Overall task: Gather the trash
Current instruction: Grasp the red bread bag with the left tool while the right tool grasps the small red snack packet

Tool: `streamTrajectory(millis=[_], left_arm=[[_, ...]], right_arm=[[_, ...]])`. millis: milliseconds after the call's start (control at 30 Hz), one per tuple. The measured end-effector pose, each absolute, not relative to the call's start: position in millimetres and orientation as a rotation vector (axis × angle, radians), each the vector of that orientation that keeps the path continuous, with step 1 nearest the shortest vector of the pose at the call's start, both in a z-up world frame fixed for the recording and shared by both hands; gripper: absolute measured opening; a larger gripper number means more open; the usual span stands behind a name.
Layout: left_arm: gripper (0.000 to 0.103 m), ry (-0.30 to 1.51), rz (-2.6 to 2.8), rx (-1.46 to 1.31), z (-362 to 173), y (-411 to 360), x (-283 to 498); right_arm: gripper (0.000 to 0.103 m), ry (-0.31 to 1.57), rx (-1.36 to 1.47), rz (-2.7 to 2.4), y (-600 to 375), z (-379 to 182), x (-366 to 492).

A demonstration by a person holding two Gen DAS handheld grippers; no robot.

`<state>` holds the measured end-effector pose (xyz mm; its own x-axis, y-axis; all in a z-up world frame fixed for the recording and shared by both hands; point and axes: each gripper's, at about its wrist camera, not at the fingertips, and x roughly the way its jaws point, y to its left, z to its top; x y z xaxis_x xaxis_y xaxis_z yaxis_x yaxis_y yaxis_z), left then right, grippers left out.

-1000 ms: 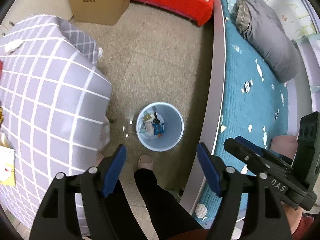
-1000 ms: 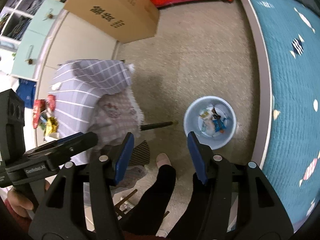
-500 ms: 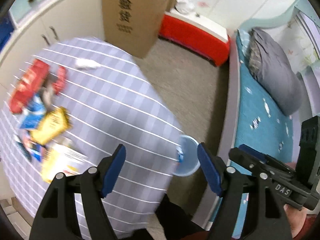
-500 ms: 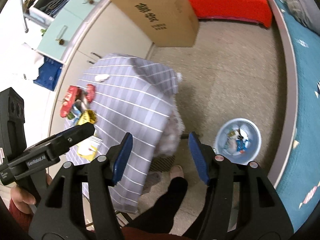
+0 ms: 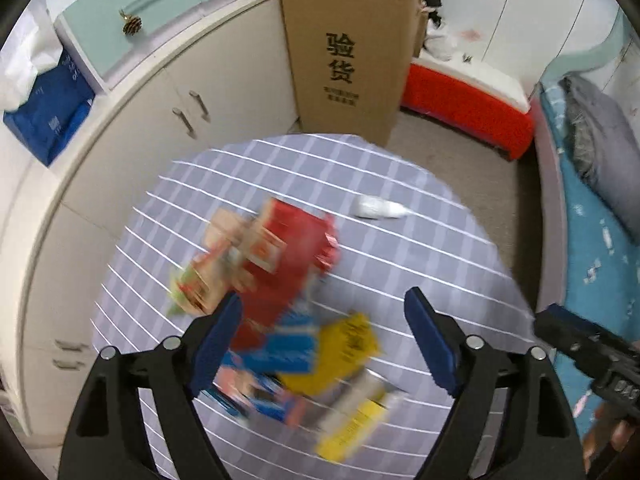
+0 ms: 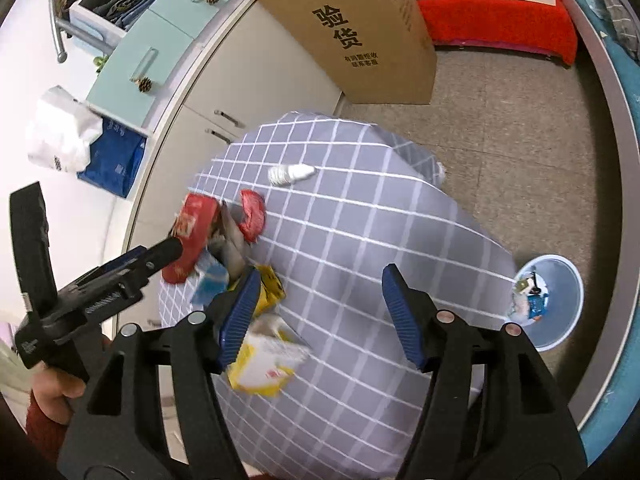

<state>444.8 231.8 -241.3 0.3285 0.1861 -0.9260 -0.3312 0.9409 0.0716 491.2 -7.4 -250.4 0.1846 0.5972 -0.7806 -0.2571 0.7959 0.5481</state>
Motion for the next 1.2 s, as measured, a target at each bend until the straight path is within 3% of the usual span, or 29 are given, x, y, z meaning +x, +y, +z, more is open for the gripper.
streamTrajectory(millis=[267,433,500,567,667,733,967,1100,1133,1200], left_arm=[[0.082,1.312,0.316,0.04,-278.0,252.7,475.6],[0.08,1.317,0.271,-0.002,-278.6,269.7,485.4],[0.061,1.326,0.251,-0.024,-279.5,274.6,488.0],[0.032,1.324,0.267,-0.036,-277.4,283.6,486.4],[0.008,1.307,0.246,-0.152,-271.5,306.5,481.6],[0.0,1.288,0.253,-0.206,-265.8,320.2,476.0],[0.0,1.241,0.232,-0.297,-262.7,337.3,463.8],[0.002,1.218,0.189,-0.351,-258.8,343.0,459.6],[0.005,1.212,0.186,-0.361,-257.8,343.8,459.2],[0.034,1.206,0.192,-0.362,-254.7,343.3,459.5]], right_arm=[[0.063,1.27,0.353,0.556,21.8,-264.6,507.9],[0.063,1.283,0.328,0.55,42.9,-268.8,518.5],[0.063,1.285,0.311,0.552,51.0,-270.5,521.1],[0.063,1.293,0.294,0.559,62.9,-273.3,525.0],[0.063,1.302,0.262,0.586,81.5,-277.8,528.3],[0.063,1.309,0.241,0.613,97.8,-281.0,530.1],[0.062,1.358,0.168,0.683,151.7,-301.7,535.2],[0.053,1.377,0.138,0.686,171.8,-313.4,540.8],[0.049,1.381,0.131,0.685,174.5,-315.6,542.2],[0.026,1.396,0.104,0.695,181.3,-321.4,543.3]])
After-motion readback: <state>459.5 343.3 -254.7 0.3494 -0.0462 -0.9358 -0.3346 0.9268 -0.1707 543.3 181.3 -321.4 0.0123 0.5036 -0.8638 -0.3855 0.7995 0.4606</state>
